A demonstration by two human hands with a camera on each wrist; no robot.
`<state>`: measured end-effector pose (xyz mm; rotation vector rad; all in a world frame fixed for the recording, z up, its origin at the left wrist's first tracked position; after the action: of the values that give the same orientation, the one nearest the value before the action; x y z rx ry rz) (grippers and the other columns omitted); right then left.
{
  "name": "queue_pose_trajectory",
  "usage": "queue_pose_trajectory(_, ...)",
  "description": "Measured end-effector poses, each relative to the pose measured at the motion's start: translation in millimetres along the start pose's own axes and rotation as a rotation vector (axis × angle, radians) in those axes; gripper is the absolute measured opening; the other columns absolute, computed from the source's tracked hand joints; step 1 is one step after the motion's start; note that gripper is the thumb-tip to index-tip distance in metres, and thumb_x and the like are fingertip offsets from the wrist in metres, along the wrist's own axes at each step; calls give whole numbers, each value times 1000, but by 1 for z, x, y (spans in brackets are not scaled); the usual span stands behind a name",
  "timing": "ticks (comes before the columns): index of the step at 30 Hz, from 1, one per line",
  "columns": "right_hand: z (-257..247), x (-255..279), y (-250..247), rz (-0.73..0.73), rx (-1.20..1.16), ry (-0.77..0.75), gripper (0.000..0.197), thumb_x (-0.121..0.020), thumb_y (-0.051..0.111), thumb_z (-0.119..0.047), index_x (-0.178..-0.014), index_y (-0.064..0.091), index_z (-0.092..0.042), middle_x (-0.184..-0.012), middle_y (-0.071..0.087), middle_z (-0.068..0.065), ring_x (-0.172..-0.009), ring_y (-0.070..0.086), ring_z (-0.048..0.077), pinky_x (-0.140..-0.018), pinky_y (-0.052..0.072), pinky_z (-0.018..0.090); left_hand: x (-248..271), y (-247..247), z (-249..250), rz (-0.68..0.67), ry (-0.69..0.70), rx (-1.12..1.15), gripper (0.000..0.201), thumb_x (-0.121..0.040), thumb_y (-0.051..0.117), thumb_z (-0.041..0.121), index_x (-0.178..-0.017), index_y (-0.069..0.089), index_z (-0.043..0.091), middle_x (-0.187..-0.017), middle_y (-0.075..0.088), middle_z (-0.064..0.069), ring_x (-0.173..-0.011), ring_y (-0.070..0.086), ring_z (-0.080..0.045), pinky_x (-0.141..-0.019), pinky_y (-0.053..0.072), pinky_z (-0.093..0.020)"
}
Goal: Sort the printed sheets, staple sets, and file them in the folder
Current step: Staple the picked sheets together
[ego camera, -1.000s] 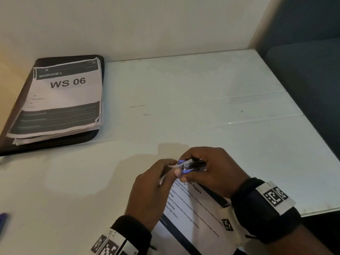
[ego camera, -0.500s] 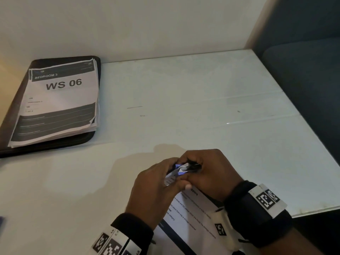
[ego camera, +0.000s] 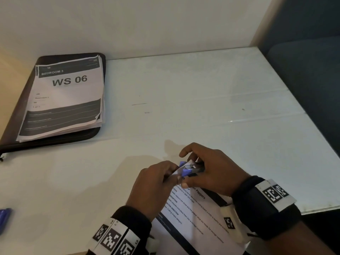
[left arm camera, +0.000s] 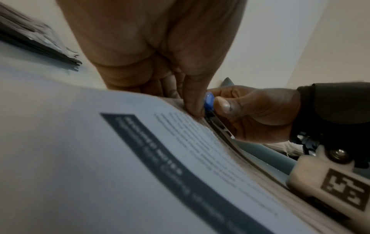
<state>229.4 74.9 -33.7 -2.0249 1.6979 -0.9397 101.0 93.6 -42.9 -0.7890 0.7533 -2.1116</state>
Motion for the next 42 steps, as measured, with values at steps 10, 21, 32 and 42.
queue_pose_trajectory(10, -15, 3, -7, 83, 79, -167, 21, -81, 69, -29, -84, 48, -30, -86, 57, -9, -79, 54, 11, -69, 50, 34, -1, -4, 0, 90, 24, 119, 18, -97, 47, 38, -99, 62, 28, -83, 62, 11, -77, 56, -6, -70, 42, -16)
queue_pose_trajectory(21, -27, 4, 1, 83, 97, -316, 4, -80, 61, -21, -81, 58, -23, -89, 59, -9, -83, 60, 13, -69, 52, 37, 1, -2, -7, 118, -76, 75, 16, -96, 51, 34, -82, 57, 31, -76, 61, 6, -67, 52, -10, -59, 32, -16)
queue_pose_trajectory(32, -33, 6, 3, 76, 142, -328, 15, -74, 64, -20, -85, 56, -26, -86, 56, -12, -78, 56, 10, -65, 51, 32, 3, -1, -8, 113, -138, 183, 20, -93, 55, 34, -82, 67, 23, -75, 65, 2, -71, 56, -14, -67, 44, -26)
queue_pose_trajectory(42, -23, 8, -6, 36, -76, -229, 11, -74, 66, -27, -84, 61, -26, -94, 69, -10, -90, 66, 9, -80, 51, 17, 4, -8, -5, 162, -103, 116, 20, -94, 54, 30, -75, 60, 24, -62, 55, 6, -58, 49, -10, -55, 30, -19)
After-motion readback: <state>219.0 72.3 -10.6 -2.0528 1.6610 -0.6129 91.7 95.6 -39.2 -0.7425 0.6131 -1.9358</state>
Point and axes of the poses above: each hand's wrist, its own x-axis away from the middle knuckle, its own y-axis out of the palm, z = x × y, the point moved 9 cm from there along -x, towards the middle knuckle
